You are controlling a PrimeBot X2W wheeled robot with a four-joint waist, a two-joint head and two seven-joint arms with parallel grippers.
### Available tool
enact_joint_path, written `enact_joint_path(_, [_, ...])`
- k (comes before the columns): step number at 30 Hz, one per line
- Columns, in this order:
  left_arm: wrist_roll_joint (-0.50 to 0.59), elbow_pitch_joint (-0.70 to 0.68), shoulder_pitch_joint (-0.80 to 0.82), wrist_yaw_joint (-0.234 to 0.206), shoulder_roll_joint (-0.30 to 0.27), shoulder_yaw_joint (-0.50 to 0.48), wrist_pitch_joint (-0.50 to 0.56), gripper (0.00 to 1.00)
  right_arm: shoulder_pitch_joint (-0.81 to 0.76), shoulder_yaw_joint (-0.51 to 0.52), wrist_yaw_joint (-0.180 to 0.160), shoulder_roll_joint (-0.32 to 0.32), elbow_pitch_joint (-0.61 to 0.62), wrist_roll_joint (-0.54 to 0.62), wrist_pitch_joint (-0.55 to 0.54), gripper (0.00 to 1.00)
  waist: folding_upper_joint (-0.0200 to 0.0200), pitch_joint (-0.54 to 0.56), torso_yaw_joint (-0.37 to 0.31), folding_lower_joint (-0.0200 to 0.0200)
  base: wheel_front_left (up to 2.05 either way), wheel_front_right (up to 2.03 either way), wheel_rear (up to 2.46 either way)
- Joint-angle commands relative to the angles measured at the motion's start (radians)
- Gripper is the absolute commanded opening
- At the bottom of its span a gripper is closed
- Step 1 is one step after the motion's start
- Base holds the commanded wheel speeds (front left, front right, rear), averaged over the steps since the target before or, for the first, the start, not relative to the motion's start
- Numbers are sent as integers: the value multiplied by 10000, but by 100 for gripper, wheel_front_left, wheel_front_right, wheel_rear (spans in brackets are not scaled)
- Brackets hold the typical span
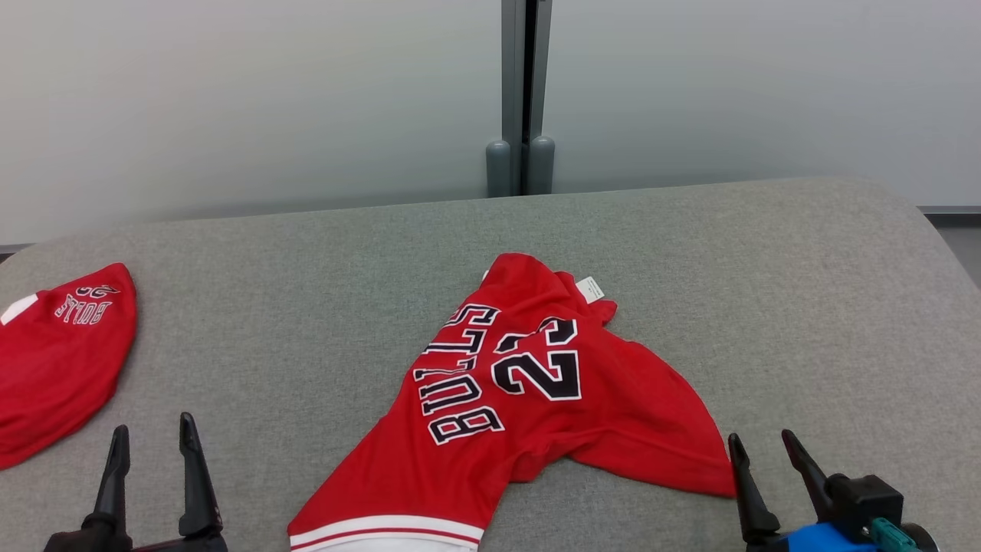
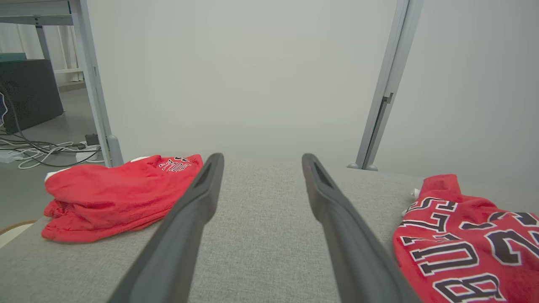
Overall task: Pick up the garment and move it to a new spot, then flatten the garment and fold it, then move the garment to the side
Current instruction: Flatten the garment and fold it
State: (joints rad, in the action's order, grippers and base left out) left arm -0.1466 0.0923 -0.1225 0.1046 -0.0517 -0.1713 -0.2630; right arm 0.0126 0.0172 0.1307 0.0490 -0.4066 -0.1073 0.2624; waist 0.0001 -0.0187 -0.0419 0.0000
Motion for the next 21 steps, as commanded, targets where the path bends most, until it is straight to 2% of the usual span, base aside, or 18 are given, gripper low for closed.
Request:
enact_joint_path(1, [166, 67, 5, -48, 18, 74, -25, 100, 284, -85, 1, 28, -73, 133, 37, 100, -1, -2, 27, 0, 0, 0, 0])
enact_joint_path(8, [483, 304, 192, -89, 19, 254, -25, 100, 2437, -817, 1, 294, -1275, 661, -55, 100, -1, -180, 259, 0, 0, 0, 0])
enact_joint_path(15, [454, 432, 461, -39, 20, 395, -25, 100, 4683, -1602, 1, 766, -3484, 574, -1280, 100, -1, -411, 678, 0, 0, 0, 0])
enact_joint_path(21, [278, 544, 573, -52, 20, 477, -25, 100, 5518, -2073, 1, 1164, -5468, 311, -1823, 100, -1, -669, 966, 0, 0, 0, 0])
